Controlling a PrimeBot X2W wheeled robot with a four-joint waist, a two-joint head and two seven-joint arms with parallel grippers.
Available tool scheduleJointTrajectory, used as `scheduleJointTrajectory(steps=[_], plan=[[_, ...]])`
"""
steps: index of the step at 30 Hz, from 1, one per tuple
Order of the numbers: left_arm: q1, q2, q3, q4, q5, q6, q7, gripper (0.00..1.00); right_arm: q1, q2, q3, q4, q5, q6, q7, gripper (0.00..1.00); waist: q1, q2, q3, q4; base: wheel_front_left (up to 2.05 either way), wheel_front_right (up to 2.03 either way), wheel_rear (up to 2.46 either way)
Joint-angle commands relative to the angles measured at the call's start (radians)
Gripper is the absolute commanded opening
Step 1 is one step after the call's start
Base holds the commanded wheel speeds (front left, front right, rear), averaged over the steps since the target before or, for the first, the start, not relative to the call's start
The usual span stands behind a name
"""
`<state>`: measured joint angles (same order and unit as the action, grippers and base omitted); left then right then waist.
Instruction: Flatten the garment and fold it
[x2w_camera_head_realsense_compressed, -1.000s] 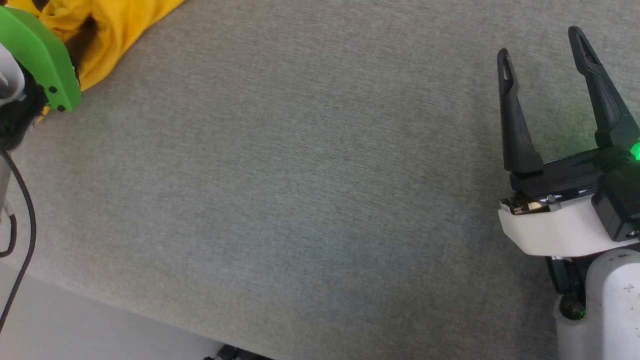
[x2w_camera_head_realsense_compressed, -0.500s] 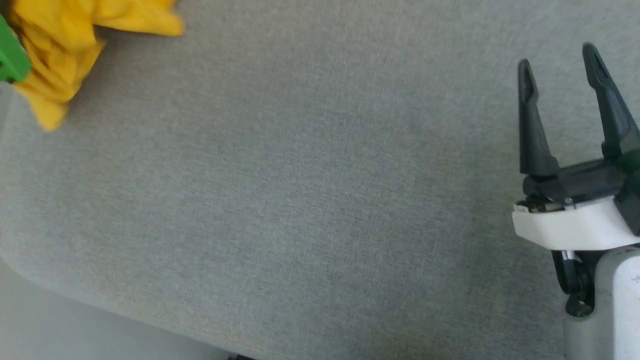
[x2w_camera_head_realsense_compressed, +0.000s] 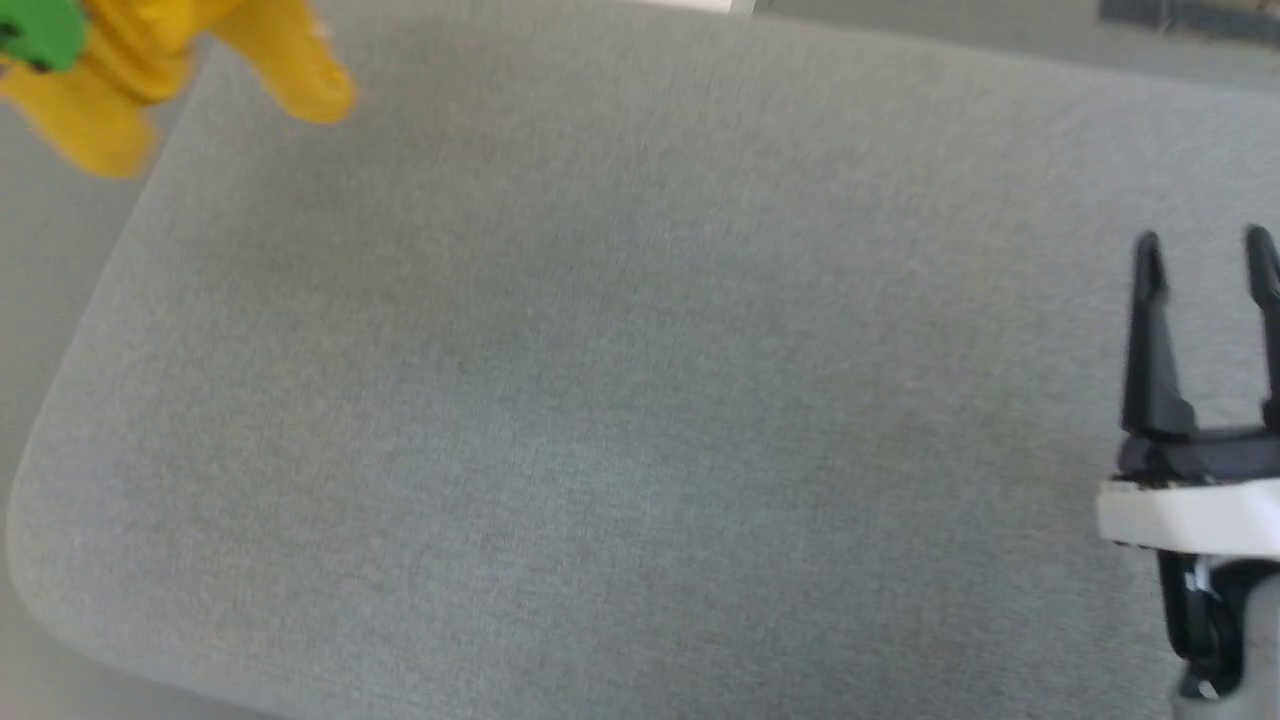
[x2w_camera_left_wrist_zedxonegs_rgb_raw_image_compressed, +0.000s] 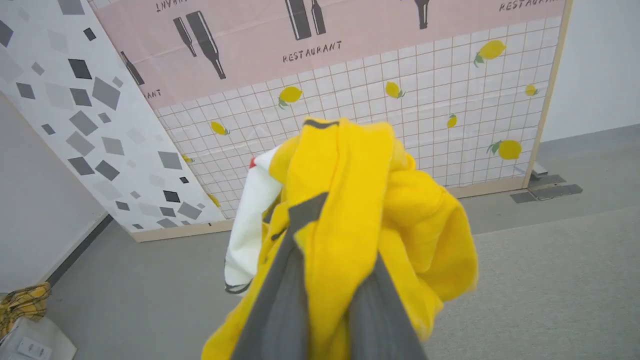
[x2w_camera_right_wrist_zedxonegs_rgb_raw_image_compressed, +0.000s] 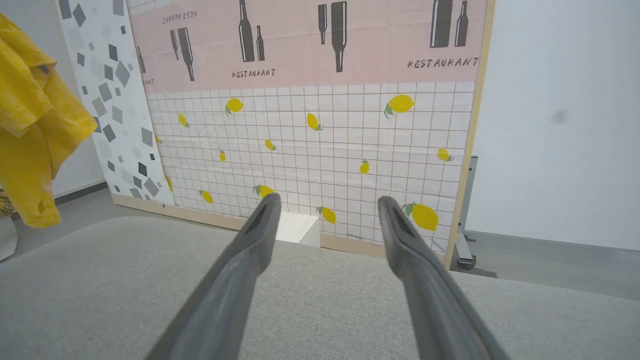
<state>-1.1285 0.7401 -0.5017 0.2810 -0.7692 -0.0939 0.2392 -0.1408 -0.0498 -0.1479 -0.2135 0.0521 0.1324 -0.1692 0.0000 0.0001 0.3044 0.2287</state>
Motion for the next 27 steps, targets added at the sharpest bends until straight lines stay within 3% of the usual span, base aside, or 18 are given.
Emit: scheduleJointTrajectory(steps=[1, 10, 16, 22, 27], plan=[[-0.019, -0.028, -0.007, -0.044, -0.011, 0.013, 0.017, 0.0, 0.019, 0.0, -0.02, 0.001, 0.011, -0.002, -0.01, 1.0, 0.0, -0.0001, -0.091, -0.047, 0.0, 0.0, 0.0], [-0.002, -0.156, -0.069, -0.292, -0.042, 0.113, 0.109, 0.0, 0.03, 0.0, -0.1, -0.001, 0.031, -0.002, -0.019, 1.0, 0.0, -0.0001, -0.116, -0.108, 0.0, 0.0, 0.0], [0.034, -0.289, -0.135, -0.394, -0.034, 0.2, 0.11, 0.0, 0.01, 0.0, -0.132, -0.009, 0.042, -0.002, -0.021, 1.0, 0.0, -0.0001, -0.084, -0.162, 0.0, 0.0, 0.0], [0.101, -0.401, -0.246, -0.395, 0.044, 0.248, 0.042, 0.0, -0.006, 0.0, -0.177, -0.026, 0.049, -0.002, -0.024, 1.0, 0.0, -0.0001, -0.04, -0.218, 0.0, 0.0, 0.0], [0.217, -0.474, -0.367, -0.273, 0.121, 0.269, -0.053, 0.0, -0.012, 0.0, -0.183, -0.027, 0.059, -0.002, -0.026, 1.0, 0.0, -0.0001, -0.004, -0.268, 0.0, 0.0, 0.0]])
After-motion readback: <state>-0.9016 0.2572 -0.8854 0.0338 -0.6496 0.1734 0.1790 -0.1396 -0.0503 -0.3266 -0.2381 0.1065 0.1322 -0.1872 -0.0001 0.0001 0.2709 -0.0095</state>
